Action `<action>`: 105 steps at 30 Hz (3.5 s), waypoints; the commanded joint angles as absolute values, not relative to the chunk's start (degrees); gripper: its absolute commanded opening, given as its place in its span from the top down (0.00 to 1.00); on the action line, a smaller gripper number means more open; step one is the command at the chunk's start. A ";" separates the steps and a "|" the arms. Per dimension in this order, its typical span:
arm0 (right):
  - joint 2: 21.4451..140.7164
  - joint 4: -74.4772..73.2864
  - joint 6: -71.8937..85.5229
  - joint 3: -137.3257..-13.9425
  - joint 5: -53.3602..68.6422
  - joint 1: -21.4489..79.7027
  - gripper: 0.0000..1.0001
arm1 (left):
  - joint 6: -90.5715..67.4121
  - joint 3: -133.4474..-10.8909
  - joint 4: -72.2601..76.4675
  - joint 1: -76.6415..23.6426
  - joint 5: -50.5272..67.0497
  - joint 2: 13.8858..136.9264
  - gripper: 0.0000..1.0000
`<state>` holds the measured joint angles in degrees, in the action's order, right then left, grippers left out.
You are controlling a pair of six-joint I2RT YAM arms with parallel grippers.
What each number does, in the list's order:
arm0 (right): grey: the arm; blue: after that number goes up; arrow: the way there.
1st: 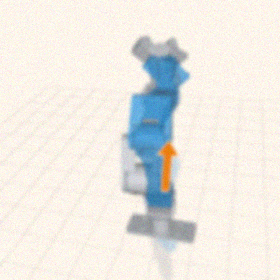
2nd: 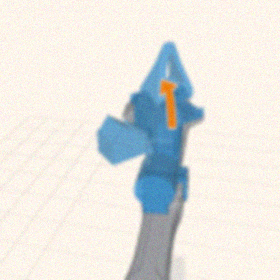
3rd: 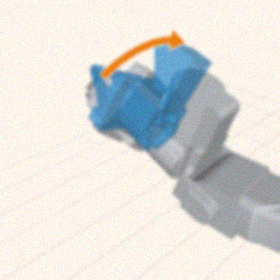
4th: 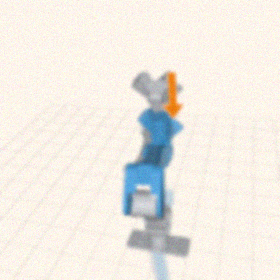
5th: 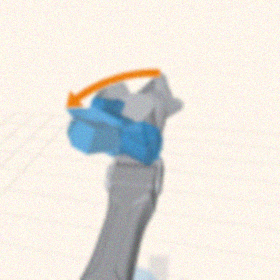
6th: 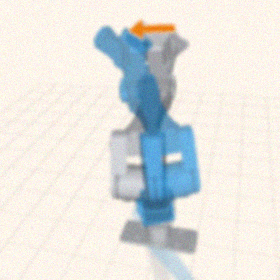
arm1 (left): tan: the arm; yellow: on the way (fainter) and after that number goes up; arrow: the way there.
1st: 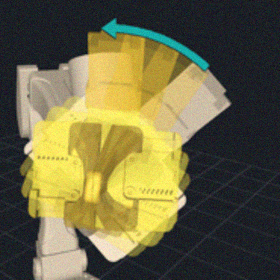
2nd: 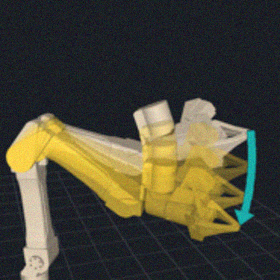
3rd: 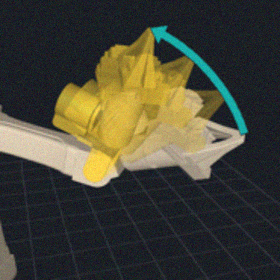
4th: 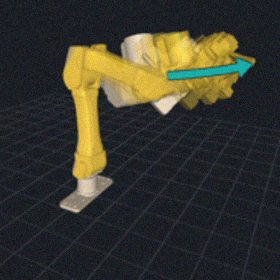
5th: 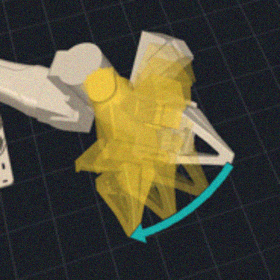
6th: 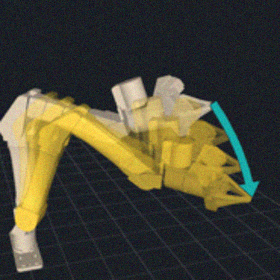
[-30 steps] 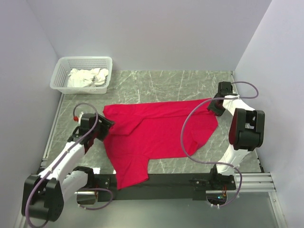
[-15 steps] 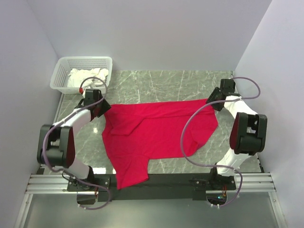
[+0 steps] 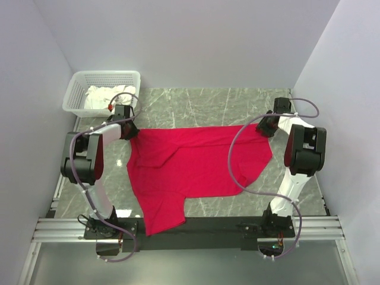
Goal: Fold and stack the t-shirts
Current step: Fold the tshirt
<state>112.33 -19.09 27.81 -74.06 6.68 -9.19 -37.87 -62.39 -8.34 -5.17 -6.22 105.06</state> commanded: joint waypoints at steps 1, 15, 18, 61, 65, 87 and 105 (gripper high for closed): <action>114.78 -20.04 28.21 -77.95 5.36 -11.16 0.55 | -35.07 -67.40 -7.82 -5.01 -10.63 106.78 0.92; 93.61 -34.97 25.66 -68.21 -16.16 5.44 0.52 | -33.58 -58.20 -16.78 -10.36 -12.65 83.10 0.16; 91.15 -38.84 25.31 -65.66 -17.58 9.66 0.51 | -33.31 -52.84 -19.24 -11.51 -12.48 76.05 0.13; 78.59 -44.48 49.03 -45.19 -19.78 7.22 0.93 | -28.30 -37.00 -20.13 -11.78 -16.70 43.59 0.16; 72.96 -45.79 51.85 -41.31 -18.63 0.37 0.92 | -28.21 -37.18 -20.30 -11.34 -16.44 42.98 0.16; 49.58 -43.69 54.41 -38.93 -17.15 -4.31 0.40 | -25.75 -36.12 -14.94 -11.07 -0.45 45.86 0.18; 71.97 -6.95 39.81 -47.54 13.18 24.08 0.37 | -18.46 -55.89 -21.01 -38.58 -22.93 83.66 0.54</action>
<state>68.66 -17.82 41.58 -42.94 6.92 22.48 -21.82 -53.08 -20.49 -37.21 -16.82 80.55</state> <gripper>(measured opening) 0.634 0.466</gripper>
